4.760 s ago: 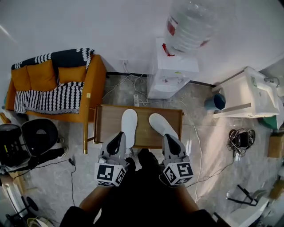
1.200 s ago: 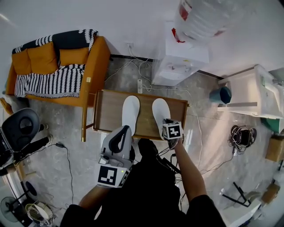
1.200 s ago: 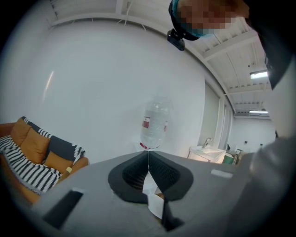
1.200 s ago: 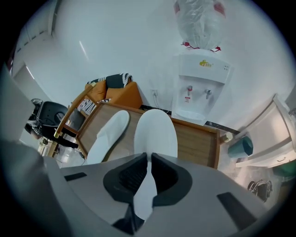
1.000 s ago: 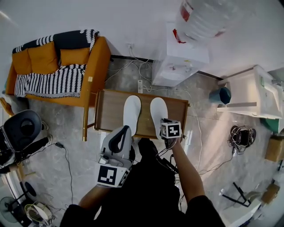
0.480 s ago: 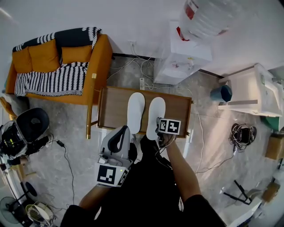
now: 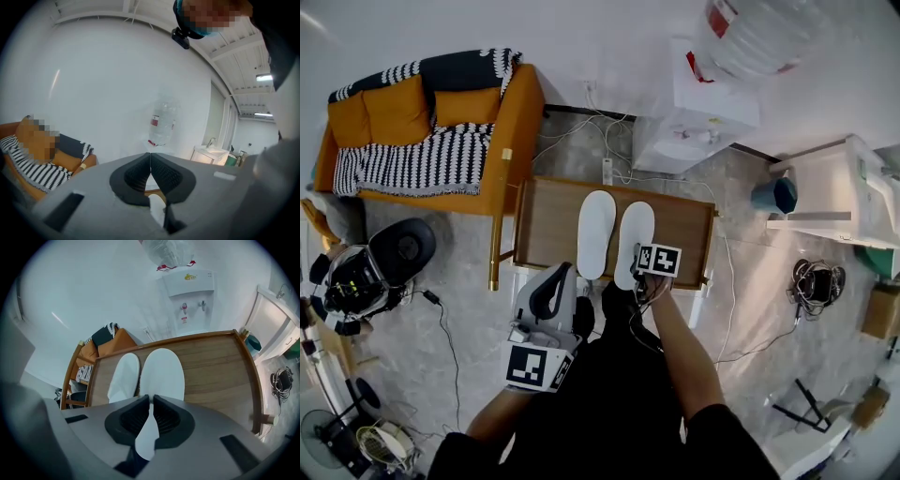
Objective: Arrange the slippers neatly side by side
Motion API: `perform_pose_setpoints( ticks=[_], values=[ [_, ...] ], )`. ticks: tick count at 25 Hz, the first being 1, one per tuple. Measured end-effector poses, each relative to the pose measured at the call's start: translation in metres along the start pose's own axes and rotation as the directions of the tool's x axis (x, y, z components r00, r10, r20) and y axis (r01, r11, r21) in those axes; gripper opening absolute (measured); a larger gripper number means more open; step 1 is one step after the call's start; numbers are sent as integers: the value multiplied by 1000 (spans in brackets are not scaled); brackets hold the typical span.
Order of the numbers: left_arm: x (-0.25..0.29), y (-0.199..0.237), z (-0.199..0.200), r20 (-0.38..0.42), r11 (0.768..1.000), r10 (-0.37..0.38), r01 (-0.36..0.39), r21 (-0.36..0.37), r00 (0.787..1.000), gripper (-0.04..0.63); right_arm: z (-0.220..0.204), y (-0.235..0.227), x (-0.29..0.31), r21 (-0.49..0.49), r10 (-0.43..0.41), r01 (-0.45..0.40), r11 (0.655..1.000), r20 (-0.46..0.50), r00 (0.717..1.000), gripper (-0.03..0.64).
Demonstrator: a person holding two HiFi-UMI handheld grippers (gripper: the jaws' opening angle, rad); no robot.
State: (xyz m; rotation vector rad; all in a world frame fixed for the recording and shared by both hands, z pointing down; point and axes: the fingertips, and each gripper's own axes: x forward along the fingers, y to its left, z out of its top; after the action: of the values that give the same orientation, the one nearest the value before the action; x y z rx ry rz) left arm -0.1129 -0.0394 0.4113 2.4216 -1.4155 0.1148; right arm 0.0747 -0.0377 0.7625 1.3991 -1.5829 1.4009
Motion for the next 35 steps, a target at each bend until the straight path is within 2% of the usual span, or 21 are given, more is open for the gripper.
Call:
perform_pose_setpoints(
  ticks=[15,20,25,29,35],
  values=[
    [12,20,-8,-20,999,24,-24,-24,1000,17,4,9,22,-20,4,-5,1000,-35,999,34],
    [11,22,-11,-26,999,29,-30,-31,999,17,1,14,24,-16,33,-33,999,-32,999,34],
    [13,21,-10,-17,999,20,-20,-29,1000,17,1,20,18,-22,55,-56,998,-39,998,84],
    [11,18,-8,-9,1000,8,-8,-23,1000,17,5,26,1,-18,83,-83,996,-18,996,109],
    [12,9,-1,13,1000,-17,17,-18,1000,17,27,38,-42,-24,153,-152,988,66,986,117]
  ],
)
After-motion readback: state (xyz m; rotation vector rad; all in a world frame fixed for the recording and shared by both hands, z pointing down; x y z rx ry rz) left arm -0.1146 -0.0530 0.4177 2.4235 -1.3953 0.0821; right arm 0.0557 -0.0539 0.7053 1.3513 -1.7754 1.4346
